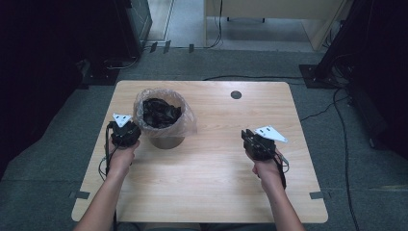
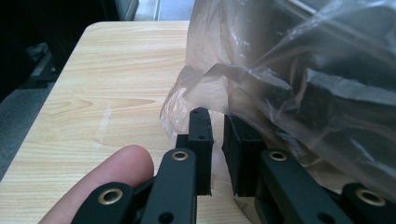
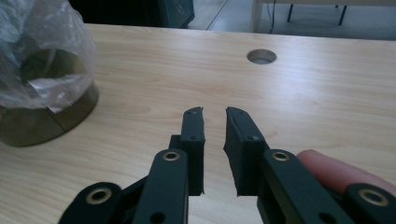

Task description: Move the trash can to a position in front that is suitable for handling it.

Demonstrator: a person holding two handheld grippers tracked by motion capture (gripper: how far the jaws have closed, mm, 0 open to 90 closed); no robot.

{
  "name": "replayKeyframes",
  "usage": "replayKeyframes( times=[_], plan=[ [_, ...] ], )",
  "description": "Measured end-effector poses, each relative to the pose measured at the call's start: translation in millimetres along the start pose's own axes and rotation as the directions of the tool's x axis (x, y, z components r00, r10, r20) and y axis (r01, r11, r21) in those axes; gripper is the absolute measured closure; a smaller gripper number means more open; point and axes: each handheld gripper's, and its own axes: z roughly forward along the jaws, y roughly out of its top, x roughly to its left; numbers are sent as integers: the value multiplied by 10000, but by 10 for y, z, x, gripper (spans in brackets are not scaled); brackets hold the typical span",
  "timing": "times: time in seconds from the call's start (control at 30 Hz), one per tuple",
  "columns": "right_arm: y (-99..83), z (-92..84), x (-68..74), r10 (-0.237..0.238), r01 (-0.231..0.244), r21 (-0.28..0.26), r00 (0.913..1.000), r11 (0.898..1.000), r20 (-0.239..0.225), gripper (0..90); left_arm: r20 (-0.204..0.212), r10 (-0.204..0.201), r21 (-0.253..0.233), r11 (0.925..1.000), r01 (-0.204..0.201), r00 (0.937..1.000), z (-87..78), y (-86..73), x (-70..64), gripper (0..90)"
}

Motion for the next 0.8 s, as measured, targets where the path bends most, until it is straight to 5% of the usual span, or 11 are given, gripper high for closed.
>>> replayKeyframes(
  times=[0.53, 0.8],
  plan=[
    [289, 546, 501, -641, 639, -45, 9958, 9979, -650, 900, 313, 18, 59, 10000, -20, 9995, 48, 32, -68, 805],
    [471, 964, 757, -221, 219, -35, 9988, 9998, -428, 900, 455, -418, 251, 9989, 407, 9981, 117, 58, -32, 802]
  ],
)
